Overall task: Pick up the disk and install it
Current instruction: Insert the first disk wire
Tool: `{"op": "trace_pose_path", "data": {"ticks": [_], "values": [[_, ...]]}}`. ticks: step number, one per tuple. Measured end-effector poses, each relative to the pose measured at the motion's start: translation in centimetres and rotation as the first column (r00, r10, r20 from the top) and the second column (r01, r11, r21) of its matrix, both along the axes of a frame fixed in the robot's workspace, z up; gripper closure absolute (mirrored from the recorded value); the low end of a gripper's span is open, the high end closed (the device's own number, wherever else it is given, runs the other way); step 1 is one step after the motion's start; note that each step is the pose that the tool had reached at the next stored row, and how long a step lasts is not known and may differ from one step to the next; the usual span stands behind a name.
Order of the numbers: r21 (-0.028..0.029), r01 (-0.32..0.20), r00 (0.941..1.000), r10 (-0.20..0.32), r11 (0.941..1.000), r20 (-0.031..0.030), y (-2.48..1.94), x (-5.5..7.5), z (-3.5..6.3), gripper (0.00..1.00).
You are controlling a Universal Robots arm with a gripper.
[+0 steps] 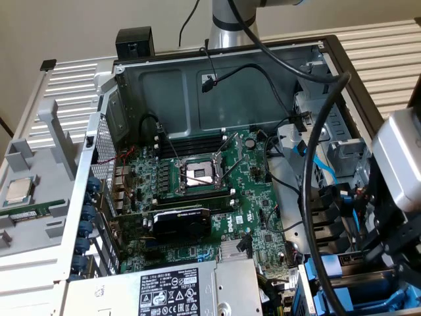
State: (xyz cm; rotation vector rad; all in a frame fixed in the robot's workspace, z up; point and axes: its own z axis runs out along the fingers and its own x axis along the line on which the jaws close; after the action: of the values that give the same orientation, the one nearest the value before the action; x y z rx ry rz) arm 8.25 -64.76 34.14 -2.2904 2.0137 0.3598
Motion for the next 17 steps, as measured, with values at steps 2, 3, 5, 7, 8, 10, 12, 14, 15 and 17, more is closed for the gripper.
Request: {"op": "trace_pose_path", "data": {"ticks": [2,3,5,7,8,10,12,14,15,17], "values": [[0.0001,0.000,1.0000,0.000,1.0000,0.0000,0.31,-0.2,0.05,0.83],[-0.0001,0.000,1.0000,0.000,1.0000,0.0000,0.42,-0.2,0.07,0.83],[-0.0026,0.000,1.0000,0.000,1.0000,0.0000,0.59,-0.3,0.09,0.83],[-0.0078,0.000,1.0000,0.000,1.0000,0.0000,0.73,-0.3,0.12,0.83],[-0.0125,0.000,1.0000,0.000,0.9999,0.0000,0.79,-0.3,0.14,0.83],[-0.0275,0.000,1.0000,0.000,0.9996,0.0000,0.87,-0.4,0.15,0.83],[-0.0468,0.000,1.0000,0.000,0.9989,0.0000,0.98,-0.4,0.20,0.83],[-0.0671,0.000,1.0000,0.000,0.9977,0.0000,1.10,-0.4,0.30,0.83],[-0.0743,0.000,1.0000,0.000,0.9972,0.0000,1.17,-0.4,0.38,0.83],[-0.0810,0.000,1.0000,0.000,0.9967,0.0000,1.34,-0.4,0.51,0.83]]}}
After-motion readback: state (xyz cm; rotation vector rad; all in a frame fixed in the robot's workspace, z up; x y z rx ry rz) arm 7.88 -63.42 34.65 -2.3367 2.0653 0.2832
